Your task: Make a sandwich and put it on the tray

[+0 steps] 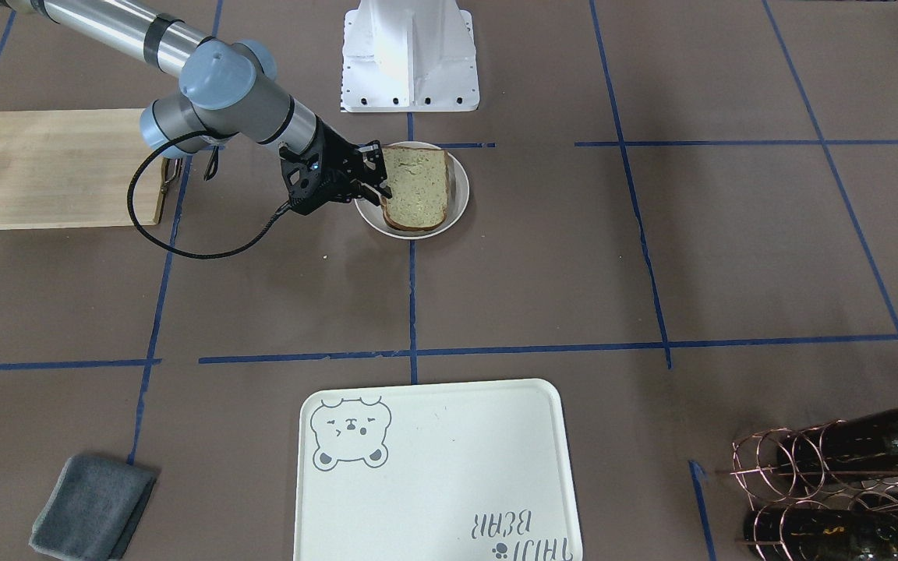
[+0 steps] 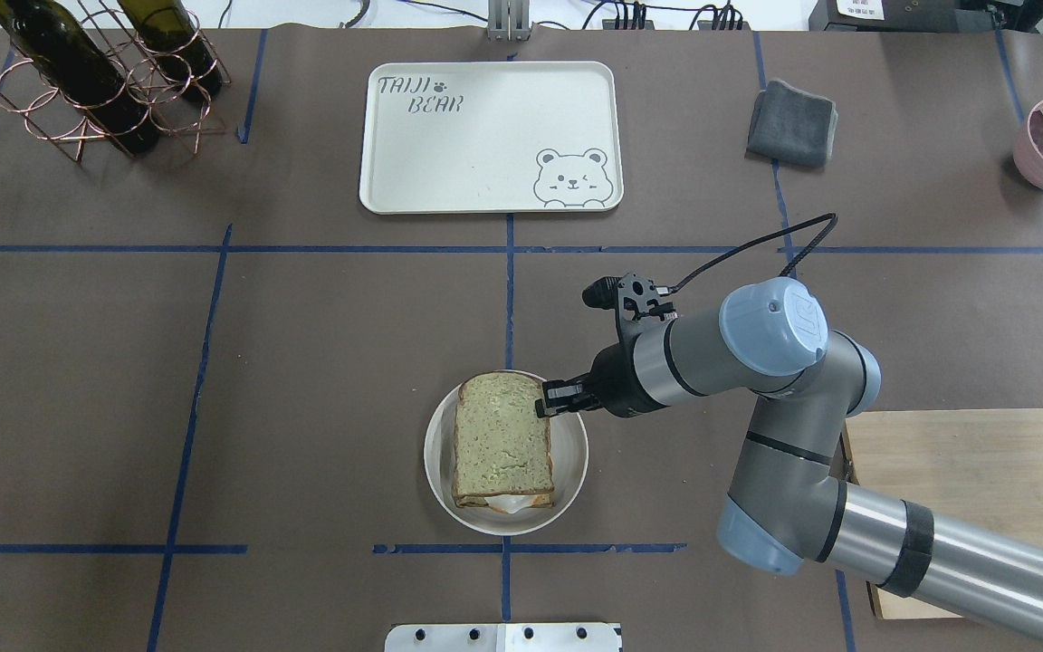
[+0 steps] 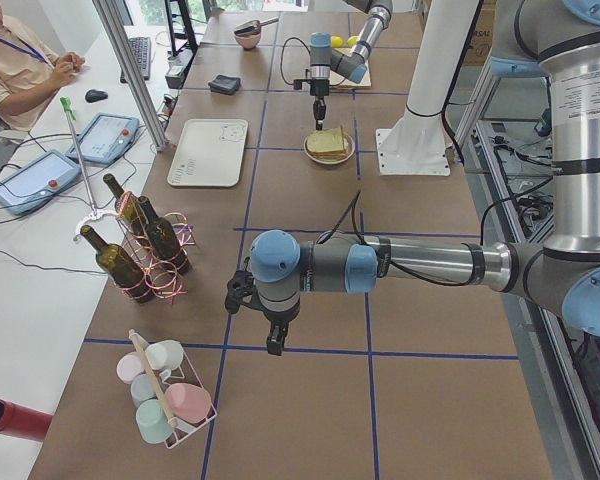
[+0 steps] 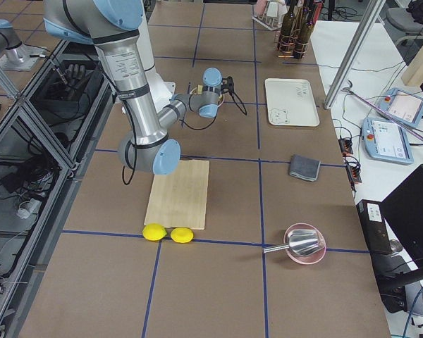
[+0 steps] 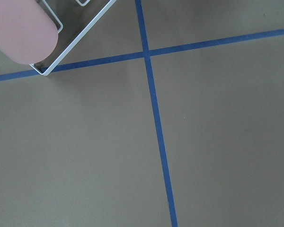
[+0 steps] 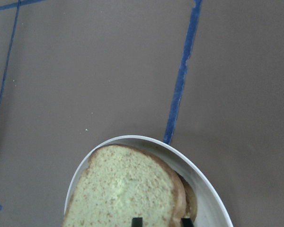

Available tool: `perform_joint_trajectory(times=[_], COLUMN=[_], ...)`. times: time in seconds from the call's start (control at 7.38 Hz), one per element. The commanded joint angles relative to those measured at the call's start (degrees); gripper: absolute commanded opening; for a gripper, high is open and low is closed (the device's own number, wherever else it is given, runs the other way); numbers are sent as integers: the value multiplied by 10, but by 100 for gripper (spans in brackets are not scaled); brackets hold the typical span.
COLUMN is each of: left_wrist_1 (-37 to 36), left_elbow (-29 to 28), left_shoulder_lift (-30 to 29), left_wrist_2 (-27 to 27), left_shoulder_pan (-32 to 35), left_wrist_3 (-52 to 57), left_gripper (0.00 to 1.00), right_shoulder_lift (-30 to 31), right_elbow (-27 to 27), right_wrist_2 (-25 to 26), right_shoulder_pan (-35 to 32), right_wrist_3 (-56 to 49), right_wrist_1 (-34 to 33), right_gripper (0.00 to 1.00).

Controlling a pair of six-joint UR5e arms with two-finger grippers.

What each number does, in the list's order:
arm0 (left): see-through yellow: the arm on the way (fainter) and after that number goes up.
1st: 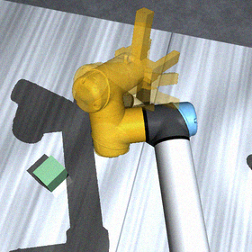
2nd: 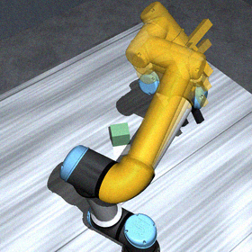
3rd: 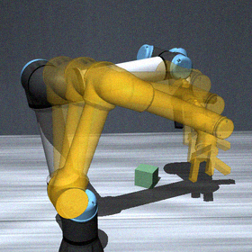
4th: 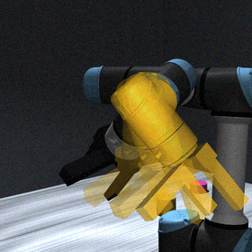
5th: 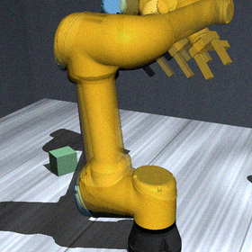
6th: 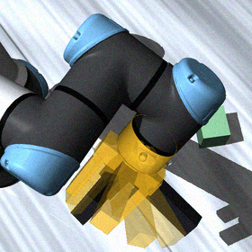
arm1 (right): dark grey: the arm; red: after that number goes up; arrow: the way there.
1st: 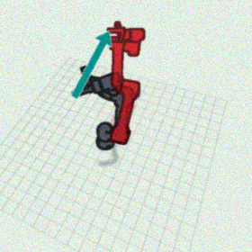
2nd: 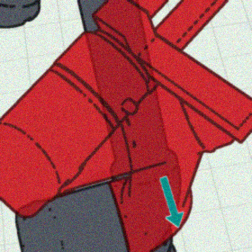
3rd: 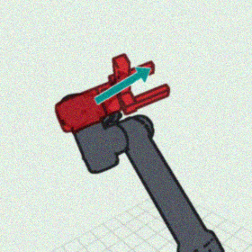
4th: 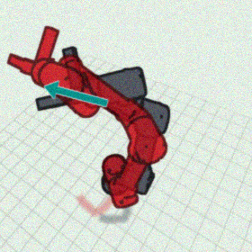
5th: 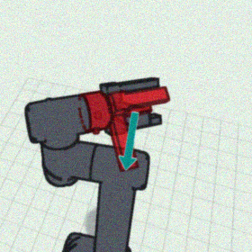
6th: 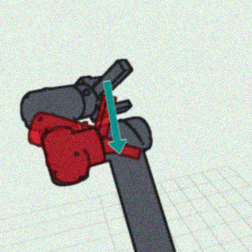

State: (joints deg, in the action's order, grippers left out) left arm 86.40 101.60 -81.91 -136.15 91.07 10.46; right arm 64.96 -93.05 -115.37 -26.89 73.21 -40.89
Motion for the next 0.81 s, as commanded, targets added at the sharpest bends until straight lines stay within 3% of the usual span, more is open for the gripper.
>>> perform_joint_trajectory(times=[0.0, 0.41, 0.68], left_wrist_1=[1, 1, 1], left_elbow=[0, 2, 13], left_shoulder_lift=[0, 1, 0], left_wrist_2=[0, 0, 2], left_shoulder_pan=[0, 0, 0], left_wrist_3=[0, 0, 0], left_gripper=[100, 100, 100], right_shoulder_lift=[4, 0, 16], right_elbow=[-7, -75, -78], right_wrist_2=[2, -46, -56], right_shoulder_pan=[-6, -75, -140], right_wrist_3=[-1, -19, -126], right_wrist_1=[-10, -207, -289], right_gripper=[100, 100, 100])
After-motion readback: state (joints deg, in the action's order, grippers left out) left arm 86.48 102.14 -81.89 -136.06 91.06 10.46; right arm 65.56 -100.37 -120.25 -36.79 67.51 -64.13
